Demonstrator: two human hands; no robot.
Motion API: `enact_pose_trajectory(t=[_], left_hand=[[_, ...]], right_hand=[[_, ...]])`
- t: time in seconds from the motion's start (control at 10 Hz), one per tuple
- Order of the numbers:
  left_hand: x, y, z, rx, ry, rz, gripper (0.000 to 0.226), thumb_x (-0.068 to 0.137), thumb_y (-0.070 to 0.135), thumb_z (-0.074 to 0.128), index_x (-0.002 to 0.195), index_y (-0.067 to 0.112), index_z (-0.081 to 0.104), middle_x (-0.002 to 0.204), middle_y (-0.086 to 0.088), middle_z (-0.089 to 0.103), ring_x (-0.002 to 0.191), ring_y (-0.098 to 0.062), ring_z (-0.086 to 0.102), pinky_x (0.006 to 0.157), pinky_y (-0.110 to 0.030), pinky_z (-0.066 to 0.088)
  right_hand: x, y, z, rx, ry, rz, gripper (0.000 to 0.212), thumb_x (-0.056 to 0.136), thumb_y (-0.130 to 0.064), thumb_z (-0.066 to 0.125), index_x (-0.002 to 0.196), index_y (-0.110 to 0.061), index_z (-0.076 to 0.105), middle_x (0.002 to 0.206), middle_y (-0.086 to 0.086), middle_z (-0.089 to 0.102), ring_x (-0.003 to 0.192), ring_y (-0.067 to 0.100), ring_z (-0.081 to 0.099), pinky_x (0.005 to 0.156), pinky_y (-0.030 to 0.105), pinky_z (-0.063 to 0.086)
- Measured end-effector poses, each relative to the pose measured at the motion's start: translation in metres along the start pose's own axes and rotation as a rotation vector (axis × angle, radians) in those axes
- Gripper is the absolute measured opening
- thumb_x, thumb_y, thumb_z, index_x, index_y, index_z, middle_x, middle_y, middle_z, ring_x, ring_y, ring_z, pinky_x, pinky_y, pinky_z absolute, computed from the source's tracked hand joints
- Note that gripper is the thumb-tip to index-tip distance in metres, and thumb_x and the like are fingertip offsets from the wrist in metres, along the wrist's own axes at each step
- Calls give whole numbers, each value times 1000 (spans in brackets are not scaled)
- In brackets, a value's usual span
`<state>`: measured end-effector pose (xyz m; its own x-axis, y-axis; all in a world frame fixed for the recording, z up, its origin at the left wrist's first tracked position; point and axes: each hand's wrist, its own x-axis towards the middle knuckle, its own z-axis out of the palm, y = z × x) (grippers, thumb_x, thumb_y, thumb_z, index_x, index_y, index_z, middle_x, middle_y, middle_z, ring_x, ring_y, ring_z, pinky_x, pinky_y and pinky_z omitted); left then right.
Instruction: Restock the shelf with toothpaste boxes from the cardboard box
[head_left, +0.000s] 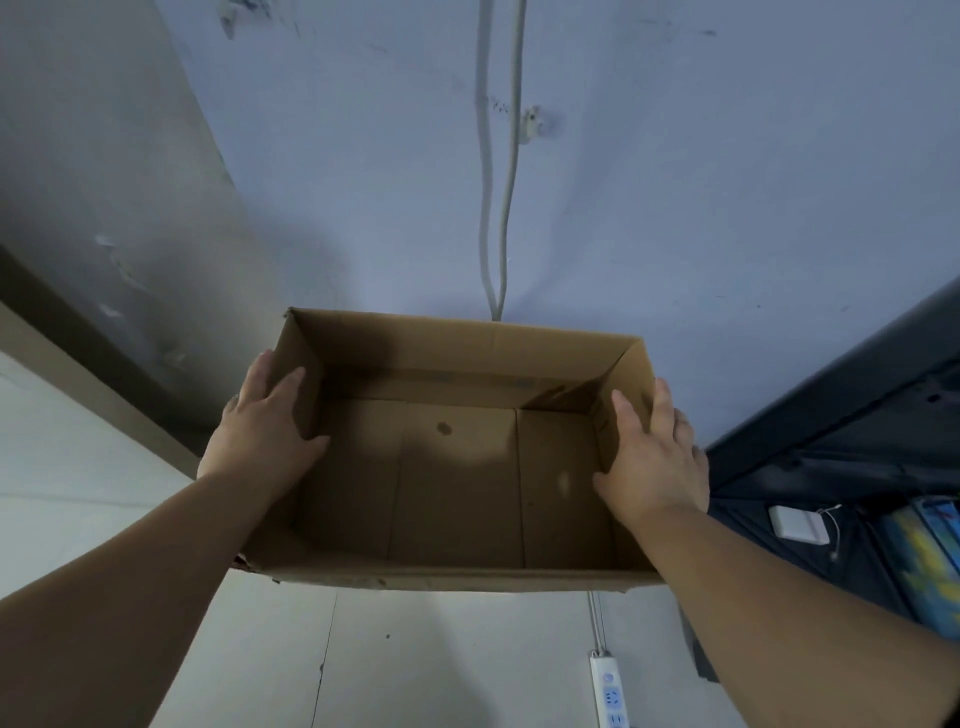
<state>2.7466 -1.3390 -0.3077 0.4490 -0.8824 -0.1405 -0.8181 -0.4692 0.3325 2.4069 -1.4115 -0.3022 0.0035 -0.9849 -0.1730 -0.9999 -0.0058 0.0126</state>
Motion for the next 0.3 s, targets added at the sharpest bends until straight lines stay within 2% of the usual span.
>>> enact_pose_trajectory(t=[0.1, 0.3], left_hand=[[-8, 7, -8, 83, 5, -5, 87, 79, 39, 73, 150, 30, 23, 160, 2, 6, 143, -33, 18, 113, -51, 27], [-31, 42, -52, 60, 5, 80, 87, 81, 44, 69, 151, 31, 18, 161, 4, 2, 145, -30, 16, 115, -48, 25]], right_hand=[[-5, -3, -11, -5, -20, -8, 93, 86, -33, 67, 154, -36, 3, 161, 4, -20, 149, 30, -3, 120, 50, 13], [-30, -24, -62, 60, 17, -92, 91, 86, -27, 66, 154, -35, 6, 162, 1, -12, 149, 27, 3, 119, 47, 19]])
